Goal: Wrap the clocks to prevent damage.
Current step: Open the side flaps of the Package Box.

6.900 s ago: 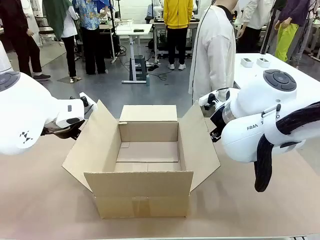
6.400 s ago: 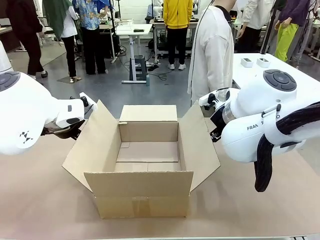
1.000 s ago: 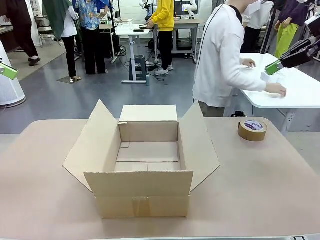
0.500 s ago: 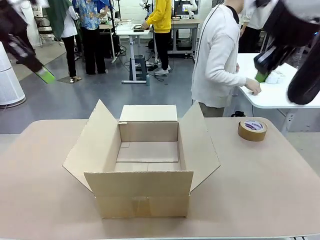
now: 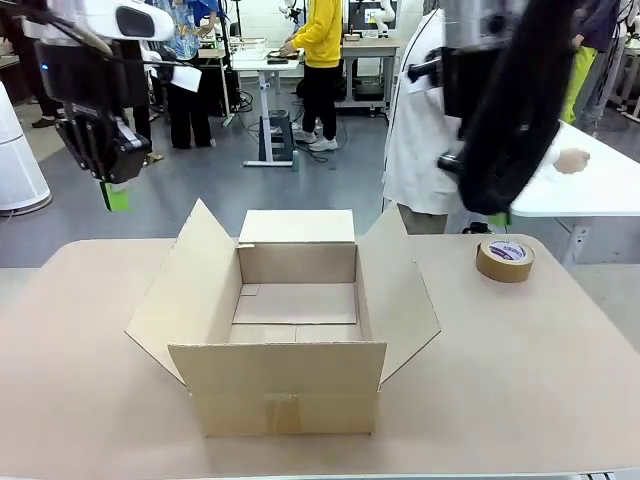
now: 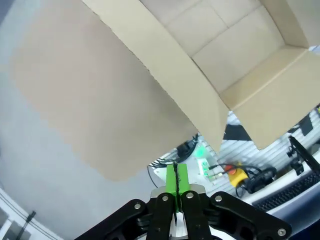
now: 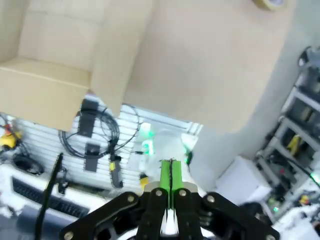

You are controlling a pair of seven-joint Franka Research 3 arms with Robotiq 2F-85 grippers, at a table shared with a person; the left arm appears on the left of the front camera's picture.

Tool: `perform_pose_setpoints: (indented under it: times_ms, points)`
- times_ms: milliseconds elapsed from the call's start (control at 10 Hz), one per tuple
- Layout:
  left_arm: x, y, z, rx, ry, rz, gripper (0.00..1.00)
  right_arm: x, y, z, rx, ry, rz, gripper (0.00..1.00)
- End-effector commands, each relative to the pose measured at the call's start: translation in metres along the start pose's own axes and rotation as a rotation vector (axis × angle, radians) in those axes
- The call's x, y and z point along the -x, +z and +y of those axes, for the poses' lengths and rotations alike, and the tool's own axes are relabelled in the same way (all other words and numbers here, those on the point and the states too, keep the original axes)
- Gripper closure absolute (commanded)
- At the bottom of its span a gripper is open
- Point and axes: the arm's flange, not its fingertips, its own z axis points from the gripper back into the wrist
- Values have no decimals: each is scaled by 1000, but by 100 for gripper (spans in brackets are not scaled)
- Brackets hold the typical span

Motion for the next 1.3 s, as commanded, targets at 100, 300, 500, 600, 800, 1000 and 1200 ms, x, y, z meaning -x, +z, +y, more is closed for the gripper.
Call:
perform_pose_setpoints:
  times_ms: [100,300,500,600,800,1000,1200]
  points:
    - [-4,7,0,58,46,-42,100,-28,7,13,-116,-18,-23,100]
    - [-1,7,1,94,74,-141,100,-36,3,16,-167,-40,-66,100]
    - [-11,4,4,49,22,-18,100,-36,2,13,-96,15,2,100]
    - [-11,4,4,49,22,-18,100,-36,2,13,-96,15,2,100]
    - [-12,5,5,64,31,-37,100,-37,4,14,-111,8,-14,99]
    - [-23,-27,-9,77,225,-148,100,-37,-25,32,-168,-11,-94,99]
    - [-30,-45,-19,43,378,-246,100,-48,-47,36,-282,-98,-138,99]
